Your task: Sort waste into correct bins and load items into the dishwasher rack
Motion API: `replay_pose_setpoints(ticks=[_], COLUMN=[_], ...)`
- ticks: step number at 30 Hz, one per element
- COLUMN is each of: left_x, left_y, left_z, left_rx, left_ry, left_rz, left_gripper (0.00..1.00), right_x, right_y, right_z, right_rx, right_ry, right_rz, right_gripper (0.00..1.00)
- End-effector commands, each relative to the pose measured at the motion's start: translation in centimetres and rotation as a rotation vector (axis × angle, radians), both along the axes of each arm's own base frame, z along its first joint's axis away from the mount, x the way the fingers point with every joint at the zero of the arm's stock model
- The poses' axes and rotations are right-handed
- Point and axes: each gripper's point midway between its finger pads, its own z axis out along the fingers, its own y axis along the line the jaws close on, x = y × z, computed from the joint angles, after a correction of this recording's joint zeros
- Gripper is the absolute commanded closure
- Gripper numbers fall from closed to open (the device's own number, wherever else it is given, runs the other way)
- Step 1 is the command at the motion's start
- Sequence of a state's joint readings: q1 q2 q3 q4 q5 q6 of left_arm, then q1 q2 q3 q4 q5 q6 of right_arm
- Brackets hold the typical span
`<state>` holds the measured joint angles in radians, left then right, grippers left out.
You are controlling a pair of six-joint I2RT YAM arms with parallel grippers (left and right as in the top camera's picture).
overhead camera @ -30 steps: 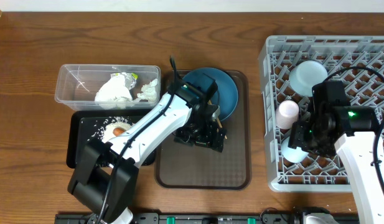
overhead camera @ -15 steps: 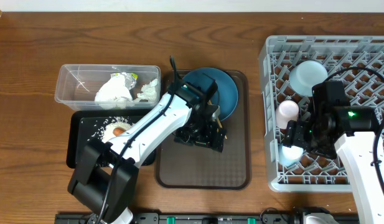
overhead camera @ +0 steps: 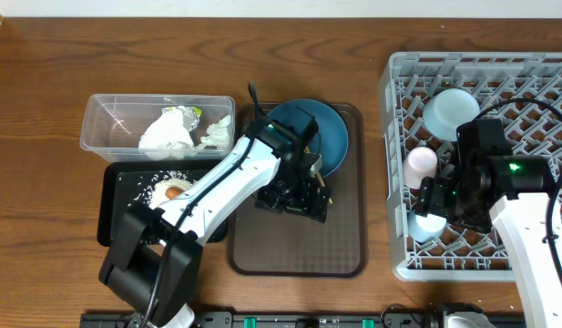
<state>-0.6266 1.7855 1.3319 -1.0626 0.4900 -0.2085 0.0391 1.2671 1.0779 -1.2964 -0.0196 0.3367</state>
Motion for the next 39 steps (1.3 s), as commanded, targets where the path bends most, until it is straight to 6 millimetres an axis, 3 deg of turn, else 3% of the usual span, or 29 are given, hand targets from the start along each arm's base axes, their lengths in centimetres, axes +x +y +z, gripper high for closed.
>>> replay_pose_setpoints(ticks=[1, 11, 17, 22, 27, 35, 39], left_x=[0.6, 2.5, 5.5, 8.5, 10.9, 11.8, 11.7], left_y=[0.6, 2.5, 5.7, 10.0, 15.6, 24.3, 27.2], left_z=[0.5, 0.8, 2.1, 3.5, 3.9, 3.9, 3.9], left_rx=[0.0, -0.001, -0.002, -0.006, -0.007, 0.001, 0.003], left_ry=[-0.021, -0.016, -0.021, -0.031, -0.046, -0.035, -0.036], left_rz=[0.016, 0.1, 0.231, 0.389, 0.57, 0.835, 0.923], left_gripper=[0.02, 0.02, 0.02, 0.02, 0.02, 0.02, 0.02], right_x=[-0.2, -0.2, 0.4, 1.5, 2.6, 4.4, 4.9], right_y=[0.7, 1.6, 2.5, 3.0, 4.0, 6.4, 9.3], right_z=[0.1, 0.1, 0.2, 0.6, 1.5, 3.2, 3.9], right_rx=[0.015, 0.016, 0.017, 0.021, 0.069, 0.118, 0.185], right_ry=[-0.005, -0.009, -0.038, -0.085, -0.137, -0.234, -0.287], right_rz=[0.014, 0.063, 0.112, 0.136, 0.181, 0.249, 0.328], right_gripper=[0.2, 0.19, 0.19, 0.17, 0.17, 0.2, 0.16])
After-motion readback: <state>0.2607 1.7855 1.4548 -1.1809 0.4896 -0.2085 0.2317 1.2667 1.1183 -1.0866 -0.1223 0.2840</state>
